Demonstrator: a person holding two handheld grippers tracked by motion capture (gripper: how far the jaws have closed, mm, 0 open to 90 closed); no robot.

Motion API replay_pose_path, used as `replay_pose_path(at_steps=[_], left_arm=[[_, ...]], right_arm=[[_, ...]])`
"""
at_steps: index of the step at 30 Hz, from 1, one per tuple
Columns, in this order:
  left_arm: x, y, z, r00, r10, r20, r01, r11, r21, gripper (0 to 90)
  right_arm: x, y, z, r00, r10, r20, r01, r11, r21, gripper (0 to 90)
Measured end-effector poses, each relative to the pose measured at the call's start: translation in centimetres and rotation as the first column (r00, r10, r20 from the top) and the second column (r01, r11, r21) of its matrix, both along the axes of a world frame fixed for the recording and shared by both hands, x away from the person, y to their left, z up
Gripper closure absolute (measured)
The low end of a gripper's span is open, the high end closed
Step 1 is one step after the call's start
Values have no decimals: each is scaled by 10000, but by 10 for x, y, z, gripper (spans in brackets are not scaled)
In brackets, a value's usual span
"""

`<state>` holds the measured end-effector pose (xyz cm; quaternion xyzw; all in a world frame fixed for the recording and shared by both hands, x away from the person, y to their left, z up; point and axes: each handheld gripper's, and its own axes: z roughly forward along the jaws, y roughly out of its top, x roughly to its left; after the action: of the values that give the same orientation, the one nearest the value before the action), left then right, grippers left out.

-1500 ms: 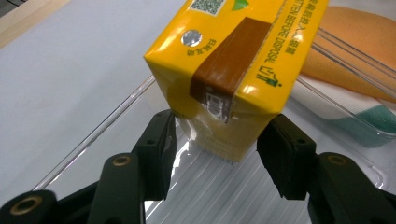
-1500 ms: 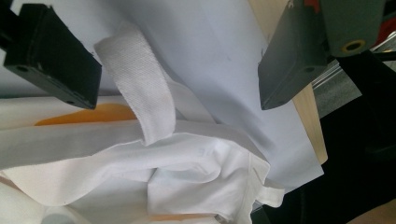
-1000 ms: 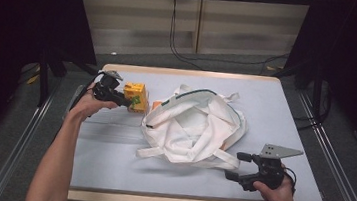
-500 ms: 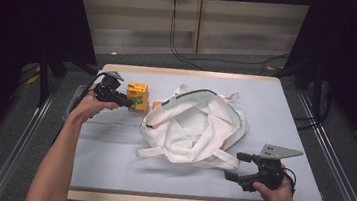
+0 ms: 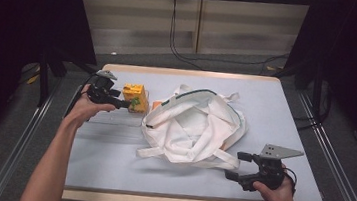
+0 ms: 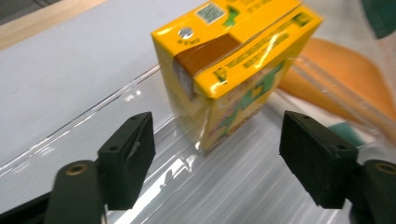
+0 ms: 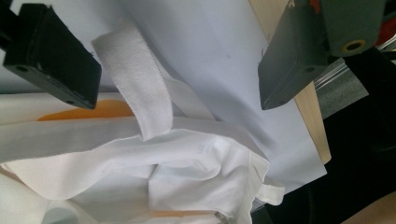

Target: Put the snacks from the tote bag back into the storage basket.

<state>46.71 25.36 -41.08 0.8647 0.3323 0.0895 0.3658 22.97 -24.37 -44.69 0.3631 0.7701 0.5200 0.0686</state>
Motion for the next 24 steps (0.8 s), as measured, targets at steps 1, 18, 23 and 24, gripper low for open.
replay_pose_path(at_steps=[1, 18, 23, 24], left_arm=[[-3, 1, 1, 9998, 161, 124, -159, 9998, -156, 234], [-54, 16, 18, 9872, 852, 1347, -722, 9925, -986, 48], [-69, 24, 24, 9843, 887, 1526, -652, 9861, -1527, 31], [-72, 26, 24, 9835, 948, 1538, -696, 9844, -1616, 30]], right_arm=[[0, 0, 0, 10000, -49, 2, 49, 10000, 55, 129], [-1, -6, 2, 9980, -587, 248, 585, 9983, 66, 115], [-1, -6, 2, 9977, -618, 293, 617, 9981, 45, 115], [-1, -6, 3, 9975, -636, 316, 634, 9980, 46, 115]])
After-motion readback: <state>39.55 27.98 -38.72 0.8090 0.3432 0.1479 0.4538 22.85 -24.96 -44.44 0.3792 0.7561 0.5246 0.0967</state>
